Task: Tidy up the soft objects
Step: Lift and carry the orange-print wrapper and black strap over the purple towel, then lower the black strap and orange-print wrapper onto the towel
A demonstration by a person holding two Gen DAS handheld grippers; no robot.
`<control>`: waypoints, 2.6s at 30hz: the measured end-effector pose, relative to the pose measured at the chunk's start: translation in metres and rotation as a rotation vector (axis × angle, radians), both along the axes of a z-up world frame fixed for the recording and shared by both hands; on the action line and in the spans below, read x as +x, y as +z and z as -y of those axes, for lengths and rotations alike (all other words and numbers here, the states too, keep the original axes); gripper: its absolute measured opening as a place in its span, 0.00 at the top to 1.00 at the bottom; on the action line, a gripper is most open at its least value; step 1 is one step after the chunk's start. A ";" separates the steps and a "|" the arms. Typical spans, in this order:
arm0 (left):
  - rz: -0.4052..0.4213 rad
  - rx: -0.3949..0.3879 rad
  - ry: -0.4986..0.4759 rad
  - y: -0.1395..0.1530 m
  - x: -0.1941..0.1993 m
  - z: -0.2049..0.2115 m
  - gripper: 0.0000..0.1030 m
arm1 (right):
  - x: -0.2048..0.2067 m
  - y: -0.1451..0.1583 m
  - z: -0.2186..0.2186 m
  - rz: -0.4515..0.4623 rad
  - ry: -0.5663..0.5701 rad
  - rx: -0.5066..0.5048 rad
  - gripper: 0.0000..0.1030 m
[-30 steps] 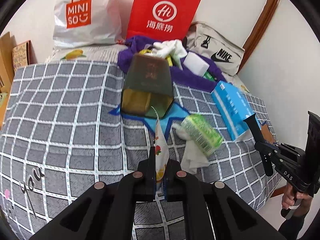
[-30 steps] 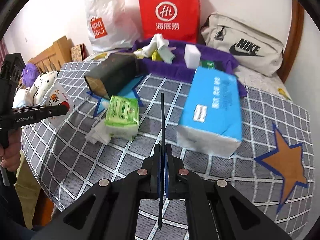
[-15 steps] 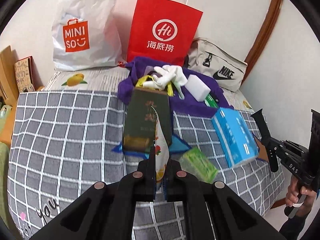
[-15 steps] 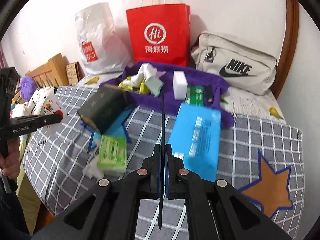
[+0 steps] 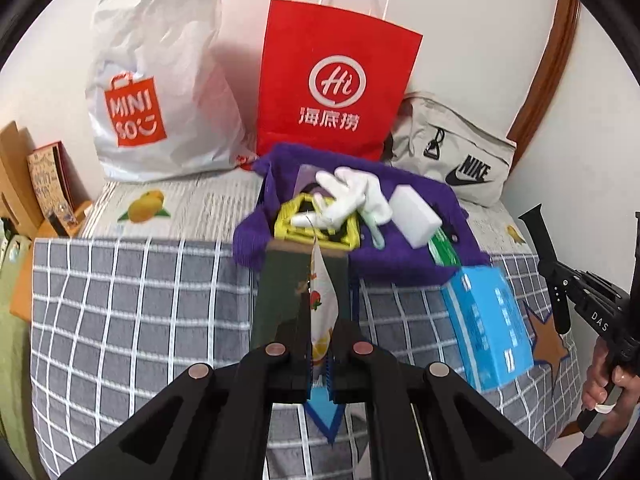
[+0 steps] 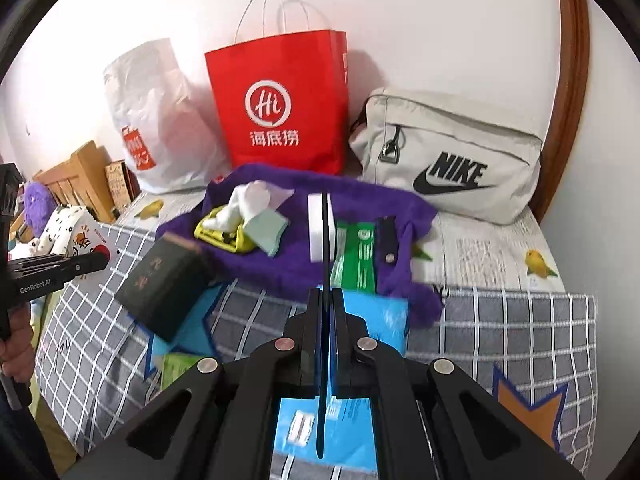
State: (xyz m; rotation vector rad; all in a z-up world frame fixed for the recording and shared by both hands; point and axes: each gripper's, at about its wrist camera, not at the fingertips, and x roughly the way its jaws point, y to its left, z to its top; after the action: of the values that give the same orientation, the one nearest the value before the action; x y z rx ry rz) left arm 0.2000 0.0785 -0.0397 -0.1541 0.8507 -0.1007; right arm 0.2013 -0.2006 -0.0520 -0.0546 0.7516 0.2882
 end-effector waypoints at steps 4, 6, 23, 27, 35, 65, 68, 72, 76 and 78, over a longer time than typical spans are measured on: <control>0.015 0.031 0.006 0.008 0.019 0.005 0.95 | 0.023 0.004 -0.001 0.003 0.004 0.009 0.97; 0.016 0.043 0.011 0.010 0.031 0.007 0.95 | 0.035 0.005 -0.002 0.005 0.008 0.011 0.97; 0.009 0.077 0.028 0.016 0.135 0.016 0.95 | 0.127 0.001 0.008 -0.047 -0.032 0.043 0.97; -0.003 0.059 0.025 0.004 0.151 0.016 0.95 | 0.148 -0.009 0.003 -0.077 -0.029 0.058 0.97; -0.050 0.055 0.025 -0.018 0.165 0.012 0.95 | 0.179 -0.050 -0.008 -0.184 -0.011 0.018 0.97; -0.107 0.020 -0.022 -0.048 0.180 0.022 0.95 | 0.194 -0.086 -0.015 -0.315 0.043 0.011 0.95; -0.104 0.014 -0.026 -0.052 0.183 0.025 0.95 | 0.192 -0.080 -0.010 -0.302 0.030 0.017 0.88; -0.126 0.015 -0.034 -0.062 0.188 0.031 0.95 | 0.190 -0.074 -0.008 -0.288 0.027 0.013 0.81; -0.138 0.019 -0.047 -0.070 0.192 0.037 0.95 | 0.188 -0.073 -0.009 -0.282 0.032 0.003 0.80; -0.143 0.030 -0.049 -0.072 0.192 0.041 0.94 | 0.189 -0.074 -0.009 -0.286 0.030 -0.003 0.79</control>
State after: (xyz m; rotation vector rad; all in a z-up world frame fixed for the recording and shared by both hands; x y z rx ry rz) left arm 0.3922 0.0376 -0.1115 -0.1129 0.9981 -0.1241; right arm 0.3900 -0.1912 -0.1261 -0.0278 1.0363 0.3275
